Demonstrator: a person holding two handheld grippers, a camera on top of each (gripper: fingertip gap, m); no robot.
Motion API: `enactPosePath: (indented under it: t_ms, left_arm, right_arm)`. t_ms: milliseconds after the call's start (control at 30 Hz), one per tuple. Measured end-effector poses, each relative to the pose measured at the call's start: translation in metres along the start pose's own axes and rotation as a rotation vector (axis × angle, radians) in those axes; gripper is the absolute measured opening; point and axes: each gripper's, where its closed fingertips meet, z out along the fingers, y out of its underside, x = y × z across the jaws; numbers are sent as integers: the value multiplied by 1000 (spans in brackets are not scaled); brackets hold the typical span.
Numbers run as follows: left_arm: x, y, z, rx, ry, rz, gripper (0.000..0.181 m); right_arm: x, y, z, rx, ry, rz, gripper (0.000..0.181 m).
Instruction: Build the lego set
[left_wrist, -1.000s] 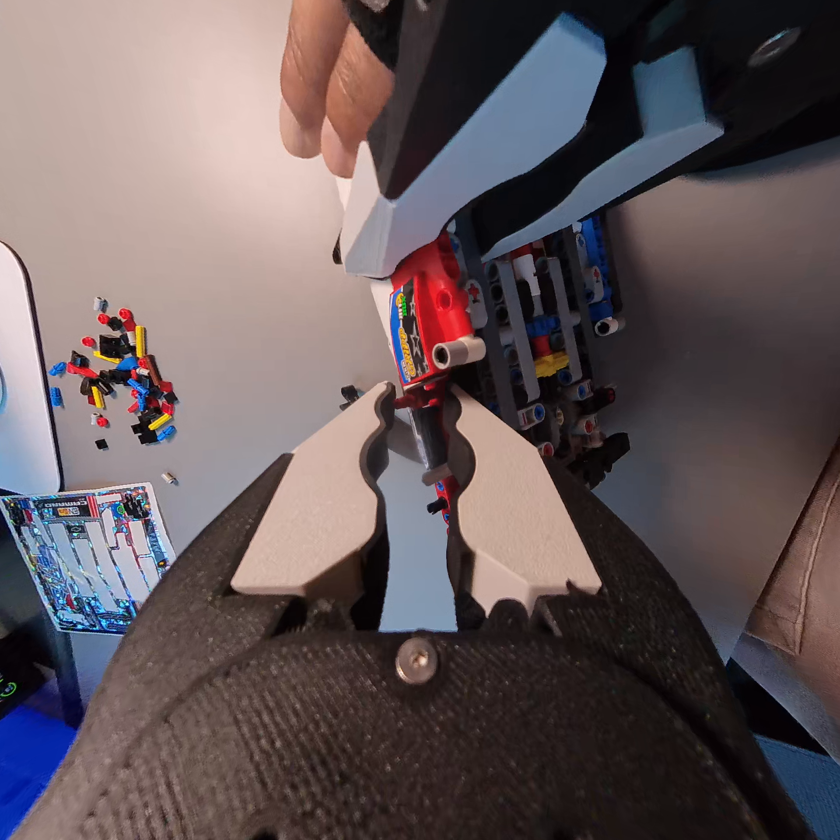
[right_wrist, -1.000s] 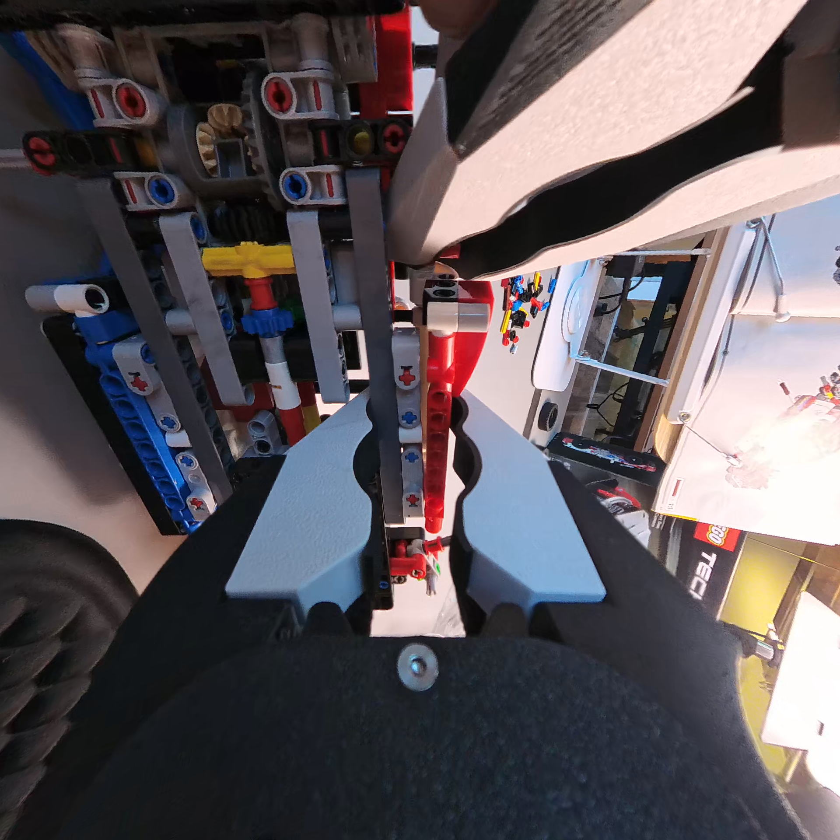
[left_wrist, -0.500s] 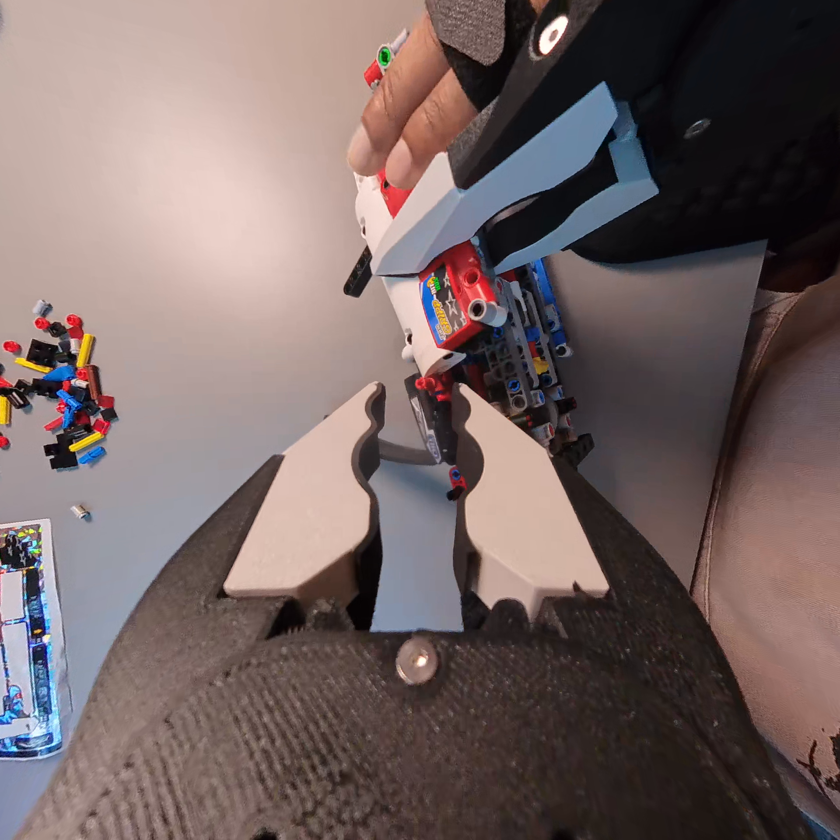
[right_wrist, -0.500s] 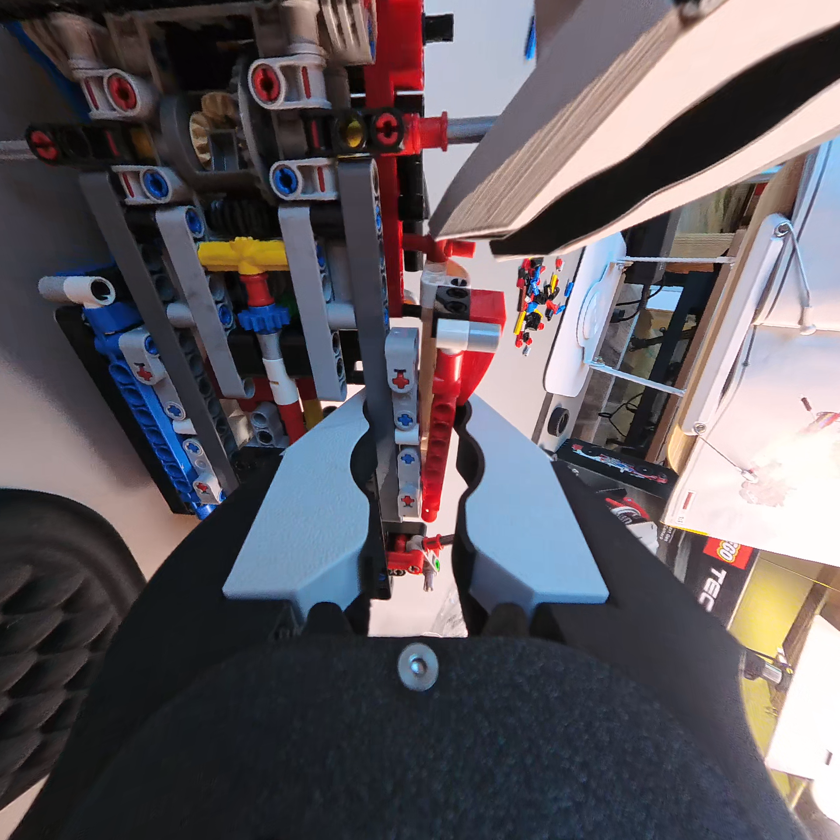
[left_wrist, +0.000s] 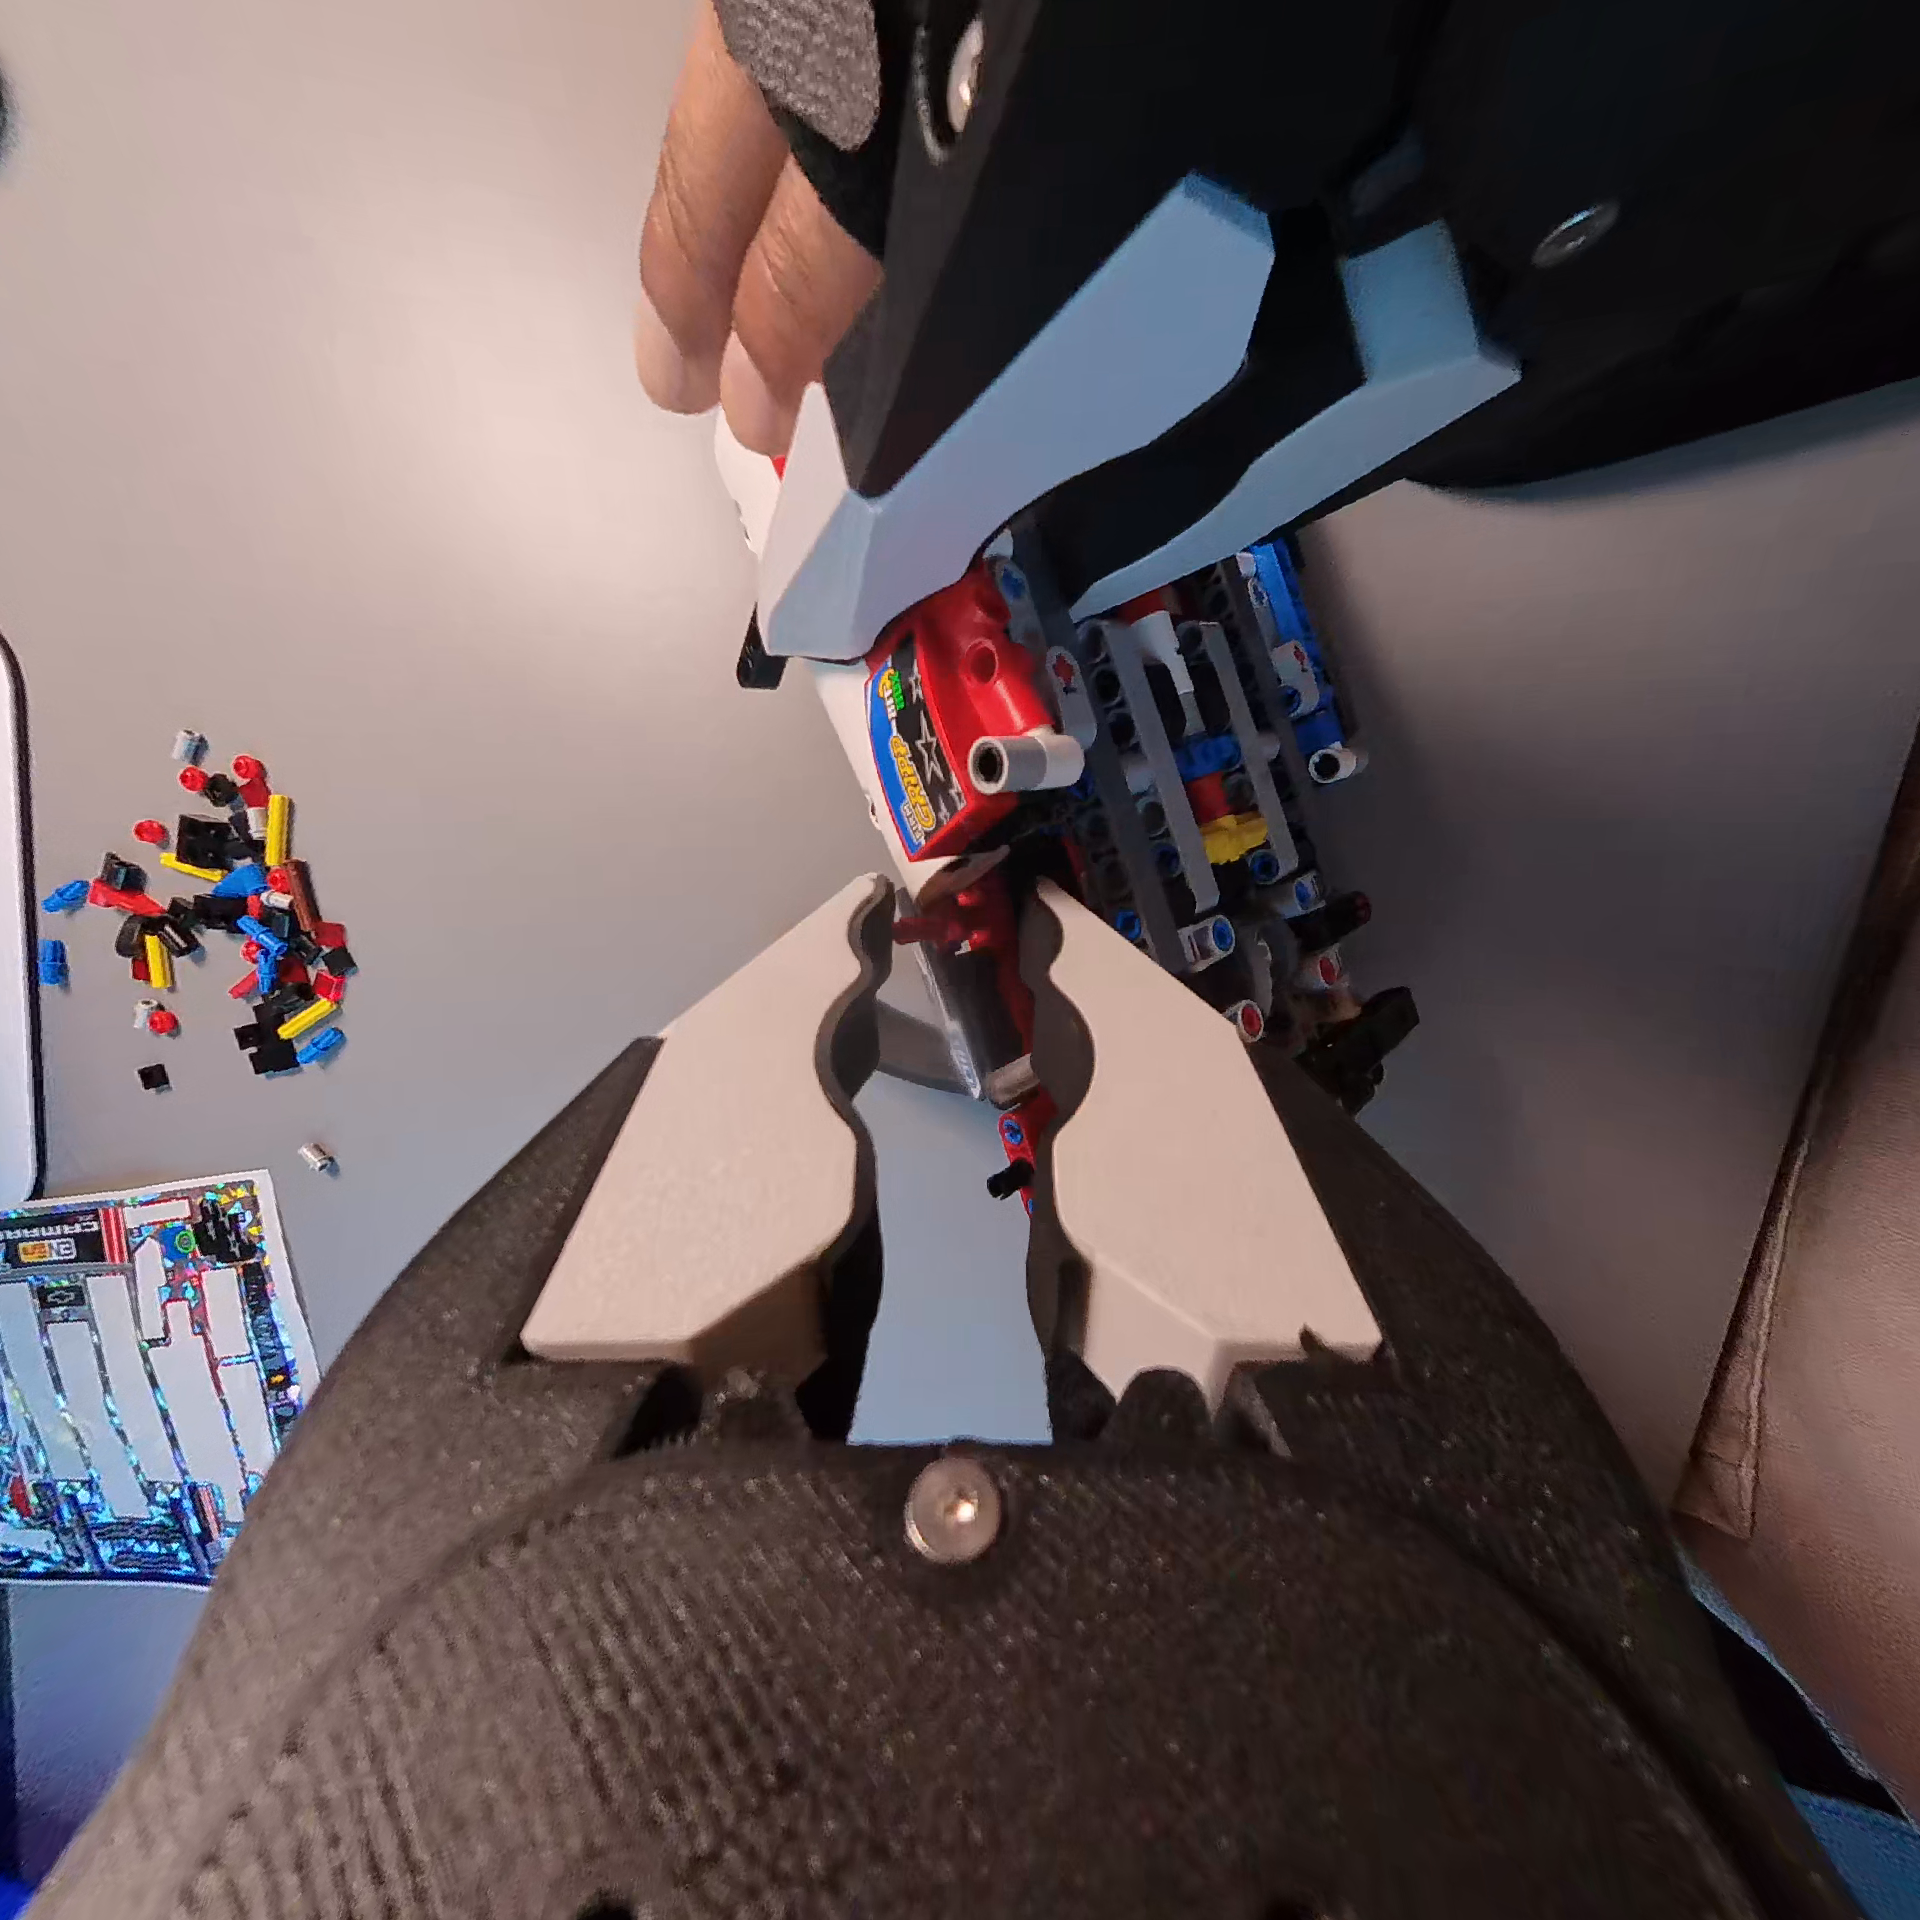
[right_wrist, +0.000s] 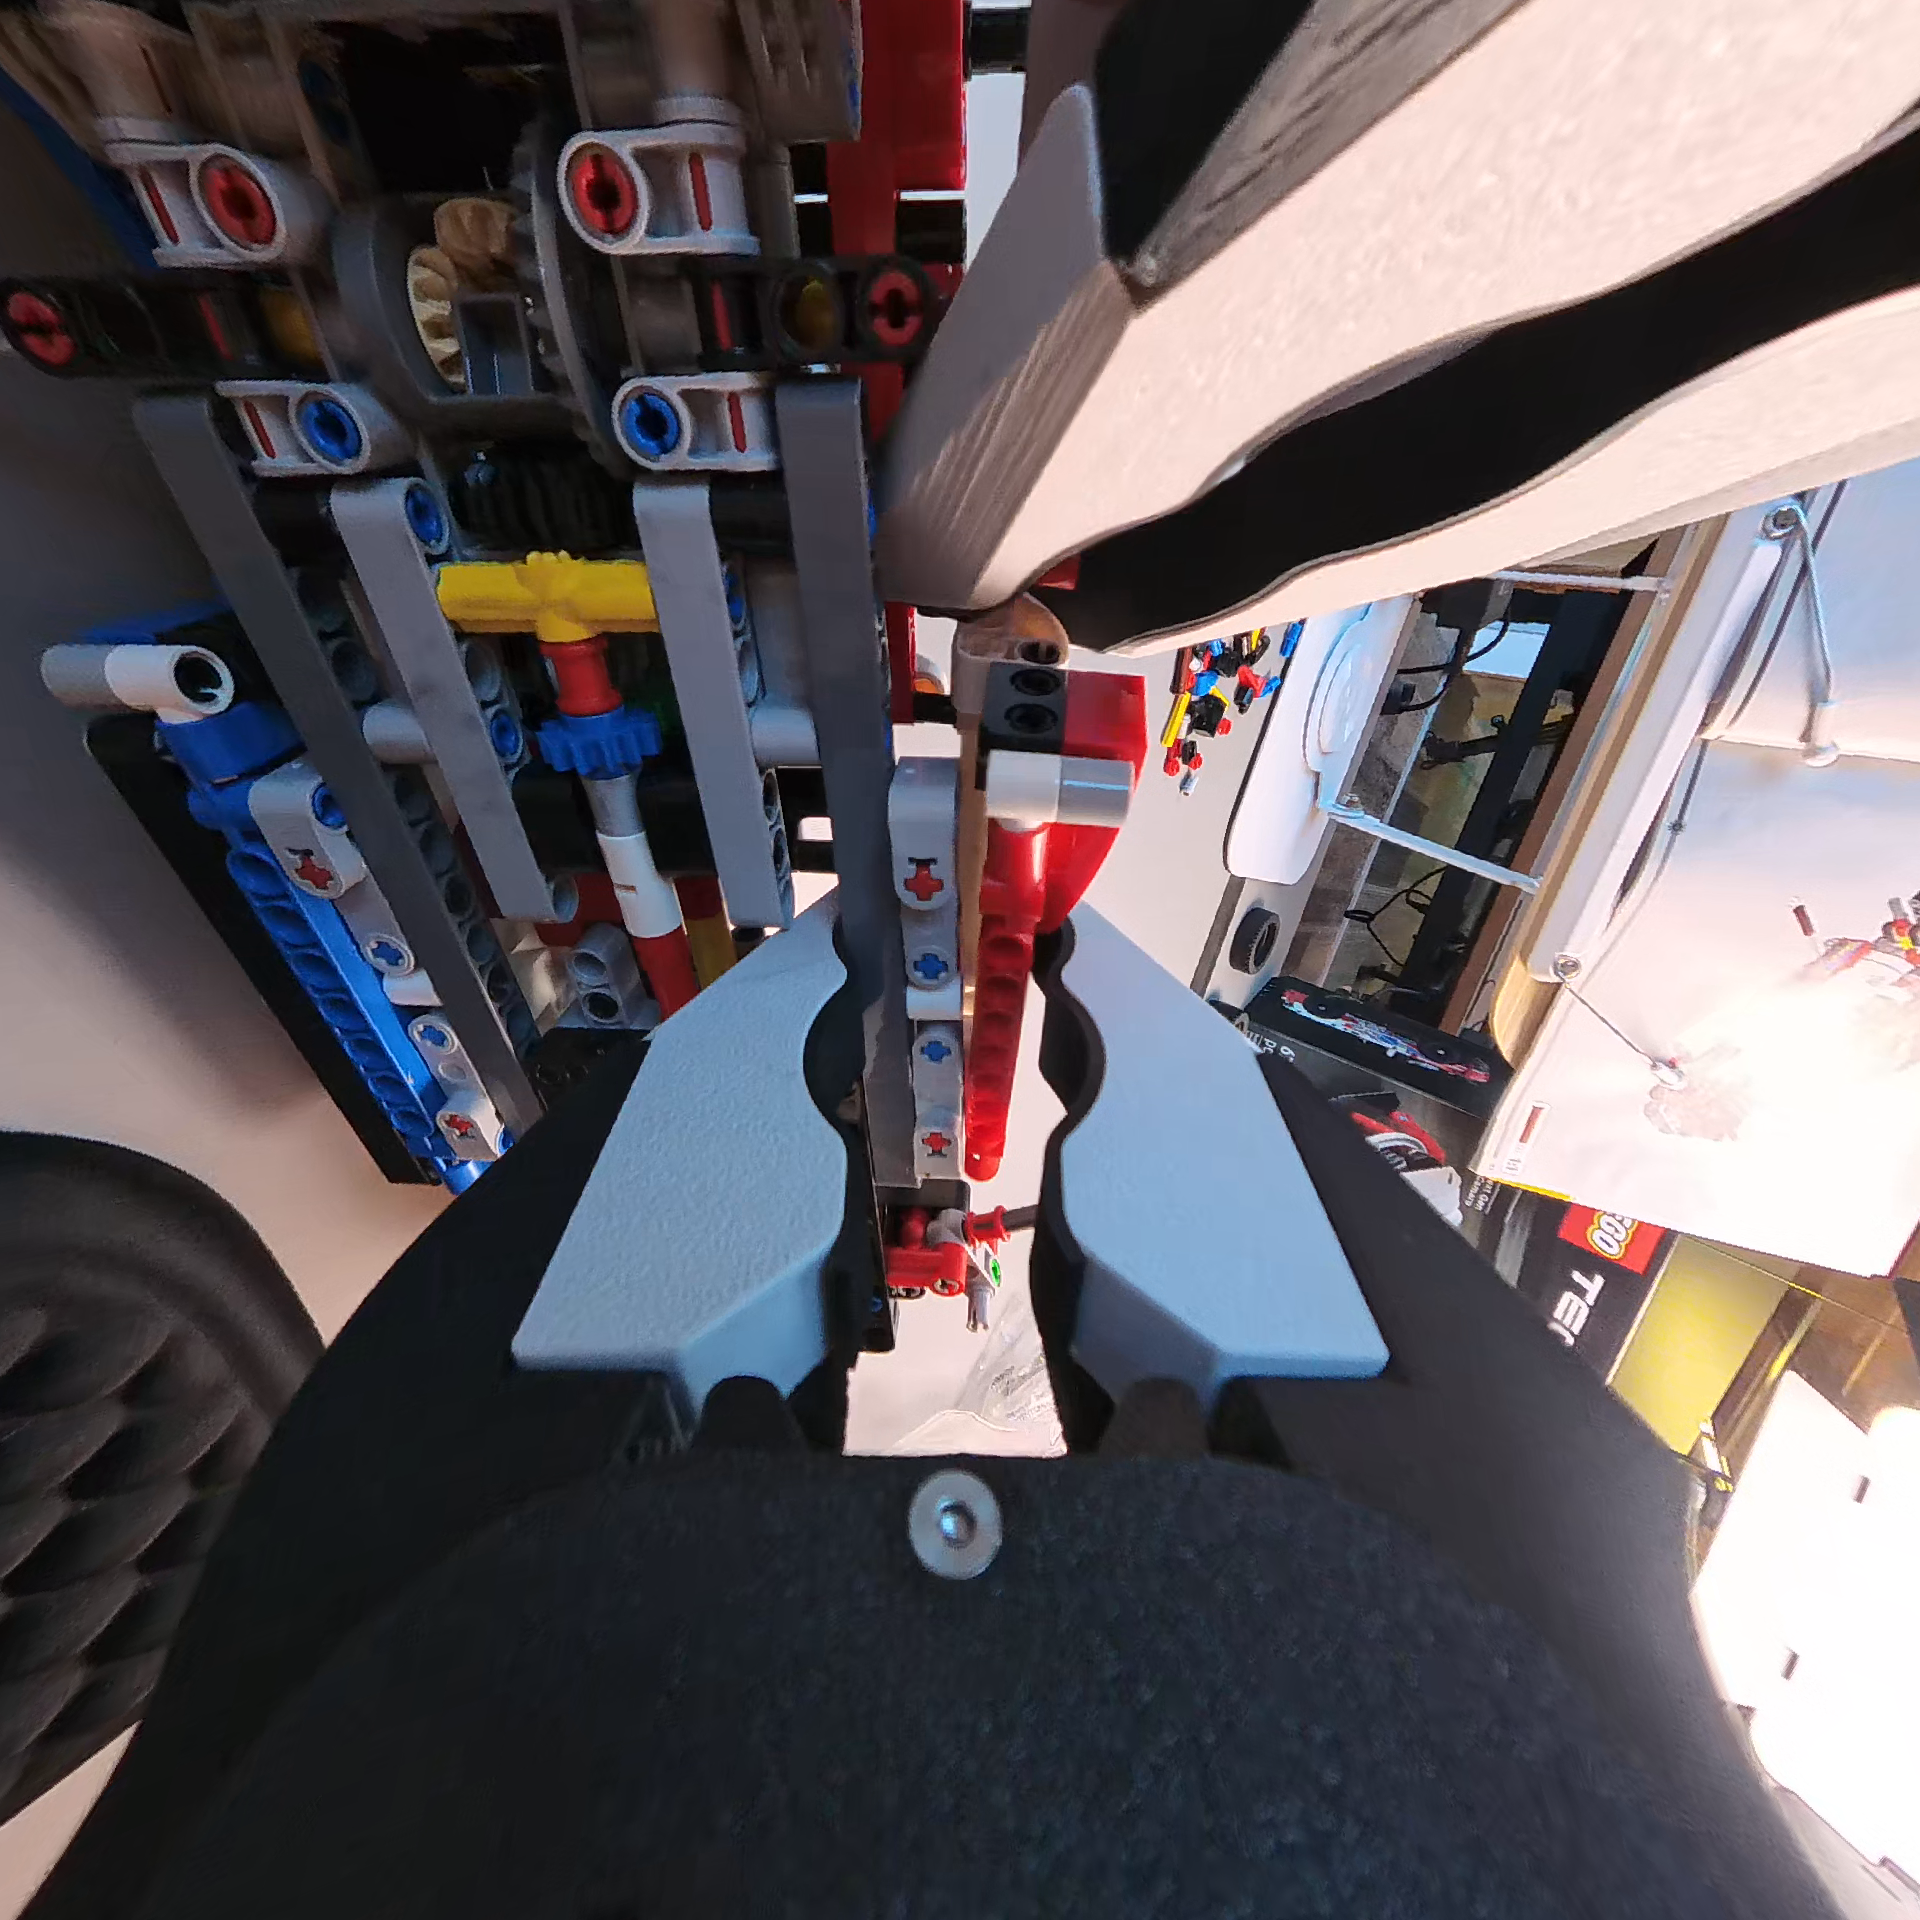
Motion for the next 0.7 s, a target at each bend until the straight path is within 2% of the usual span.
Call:
enactPosePath:
  t_ms: [333, 467, 700]
  left_arm:
    - [-3, 2, -2, 6, -53, 12, 17]
    - [-4, -2, -9, 50, -63, -3, 32]
    - [-6, -2, -21, 49, -106, 10, 46]
  right_arm:
    - [1, -2, 1, -18, 6, -10, 25]
    - [1, -1, 1, -27, 7, -15, 26]
    - [1, -1, 1, -29, 8, -15, 26]
